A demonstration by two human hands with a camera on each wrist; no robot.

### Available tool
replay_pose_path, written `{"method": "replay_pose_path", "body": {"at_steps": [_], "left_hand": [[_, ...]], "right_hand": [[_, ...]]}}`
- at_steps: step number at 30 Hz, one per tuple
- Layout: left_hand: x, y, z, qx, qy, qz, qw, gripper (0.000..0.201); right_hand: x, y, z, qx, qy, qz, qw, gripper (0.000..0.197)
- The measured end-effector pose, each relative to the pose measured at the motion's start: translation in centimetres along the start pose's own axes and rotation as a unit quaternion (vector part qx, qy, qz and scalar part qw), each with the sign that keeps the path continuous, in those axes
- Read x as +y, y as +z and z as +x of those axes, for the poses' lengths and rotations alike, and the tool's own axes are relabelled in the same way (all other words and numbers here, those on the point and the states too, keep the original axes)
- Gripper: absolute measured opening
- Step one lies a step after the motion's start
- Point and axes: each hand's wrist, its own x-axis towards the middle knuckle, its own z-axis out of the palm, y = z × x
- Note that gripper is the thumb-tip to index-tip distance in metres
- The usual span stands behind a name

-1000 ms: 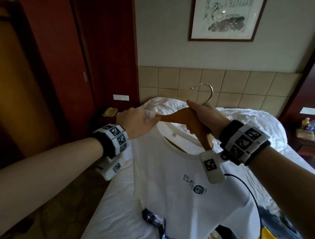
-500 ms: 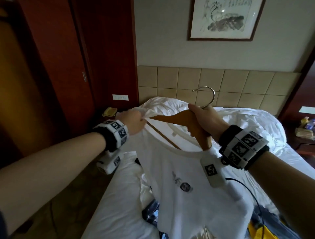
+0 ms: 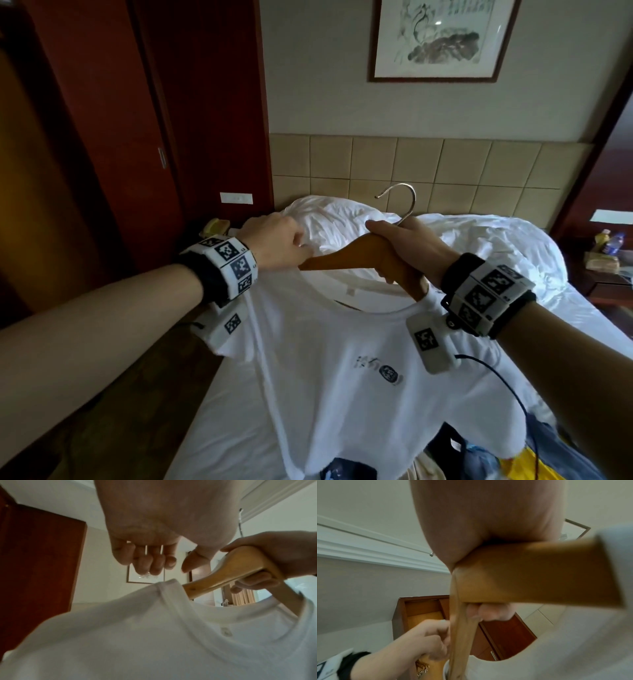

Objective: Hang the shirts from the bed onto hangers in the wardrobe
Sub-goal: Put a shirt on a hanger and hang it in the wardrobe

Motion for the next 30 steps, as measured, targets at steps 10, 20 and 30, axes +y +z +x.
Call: {"method": "replay_pose_path", "body": {"at_steps": [10,20,30], "left_hand": [[7.1,2.0,2.5,0.111,0.07,-0.242,0.961,0.064],[5.4,1.1,3.9,0.192,-0.02,-0.271,0.943,0.024],[2.3,-0.7,4.1,0.195,-0.065,-0.278,0.938,0.031]], "right_hand": [[-2.2,-0.5,1.7,0.007,-0.061,0.028,0.998,0.055],[1.0,-3.0,0.8,0.014,-0.096,-0.214,0.972,0.03],[8.3,-5.4,-3.3,0.039,-0.042,-0.274,0.96,0.035]]}}
